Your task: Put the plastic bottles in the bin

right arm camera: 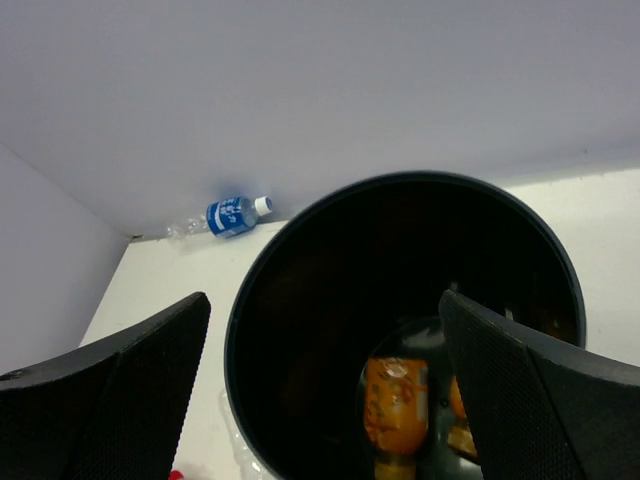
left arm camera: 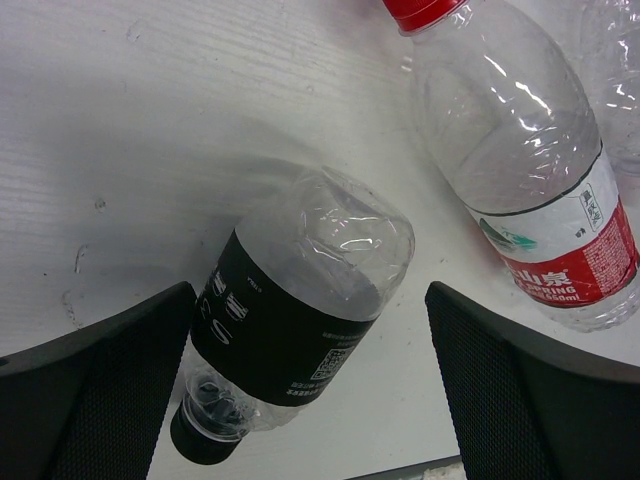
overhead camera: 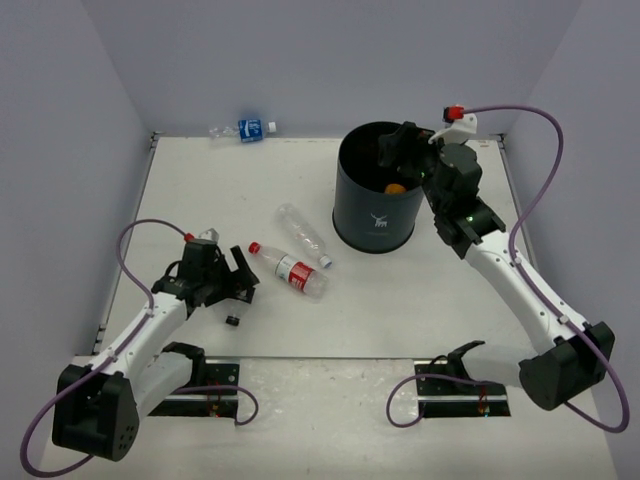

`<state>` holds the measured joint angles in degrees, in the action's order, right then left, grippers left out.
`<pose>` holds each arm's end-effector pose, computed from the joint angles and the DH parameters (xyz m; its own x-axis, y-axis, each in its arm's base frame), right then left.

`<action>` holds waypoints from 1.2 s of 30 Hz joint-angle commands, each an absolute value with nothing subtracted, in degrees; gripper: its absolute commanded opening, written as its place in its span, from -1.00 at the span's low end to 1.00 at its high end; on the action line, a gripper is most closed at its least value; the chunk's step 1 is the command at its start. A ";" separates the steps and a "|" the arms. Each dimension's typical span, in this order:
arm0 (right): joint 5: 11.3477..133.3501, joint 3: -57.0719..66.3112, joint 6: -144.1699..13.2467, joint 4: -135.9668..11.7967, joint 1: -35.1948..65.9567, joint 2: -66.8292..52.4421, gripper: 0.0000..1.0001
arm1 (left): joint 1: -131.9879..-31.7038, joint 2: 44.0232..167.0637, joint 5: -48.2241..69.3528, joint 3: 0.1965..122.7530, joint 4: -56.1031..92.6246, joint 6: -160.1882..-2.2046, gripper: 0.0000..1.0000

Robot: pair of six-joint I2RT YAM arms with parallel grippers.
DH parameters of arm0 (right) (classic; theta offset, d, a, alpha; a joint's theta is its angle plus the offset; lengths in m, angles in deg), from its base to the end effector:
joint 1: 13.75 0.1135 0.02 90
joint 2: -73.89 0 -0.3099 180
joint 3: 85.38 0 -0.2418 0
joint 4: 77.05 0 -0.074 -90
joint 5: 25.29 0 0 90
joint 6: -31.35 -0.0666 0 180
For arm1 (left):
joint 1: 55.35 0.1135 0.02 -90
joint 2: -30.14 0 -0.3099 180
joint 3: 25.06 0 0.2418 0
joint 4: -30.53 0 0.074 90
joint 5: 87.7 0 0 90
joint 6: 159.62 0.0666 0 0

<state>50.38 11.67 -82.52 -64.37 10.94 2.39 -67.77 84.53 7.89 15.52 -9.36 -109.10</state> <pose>0.2769 0.1091 0.4524 -0.0906 0.3899 -0.9164 -0.1566 0.9032 0.3997 0.1523 -0.0402 0.1947 -0.7794 -0.4763 -0.4070 -0.2917 0.8508 -0.4370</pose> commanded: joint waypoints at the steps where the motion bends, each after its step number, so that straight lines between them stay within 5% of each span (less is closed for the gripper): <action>1: 45.89 14.40 -88.06 -60.43 10.78 8.56 0.98 | -68.00 85.47 9.25 15.23 -6.56 -109.52 1.00; 4: 43.66 18.20 -90.99 -58.77 10.78 13.59 0.97 | -68.00 86.43 9.20 14.84 -6.39 -109.12 0.99; 13: 33.42 29.97 -96.08 -54.77 10.69 25.89 0.97 | -68.70 87.70 6.61 16.02 -6.34 -107.85 0.53; 19: 35.76 35.06 -98.24 -53.21 10.69 29.36 0.98 | -68.88 87.65 5.13 16.94 -7.42 -108.03 -0.18; 24: 38.37 36.48 -98.79 -52.22 10.69 30.81 0.97 | -68.97 84.47 3.65 21.00 -12.05 -107.76 -0.47; 31: 54.19 41.27 -88.34 -61.69 10.78 37.98 0.98 | -68.97 73.38 4.73 29.40 -11.89 -105.67 -0.60; 36: 76.19 43.44 -80.67 -69.32 10.73 39.85 0.98 | -69.02 69.93 19.93 29.31 2.30 -103.80 -0.63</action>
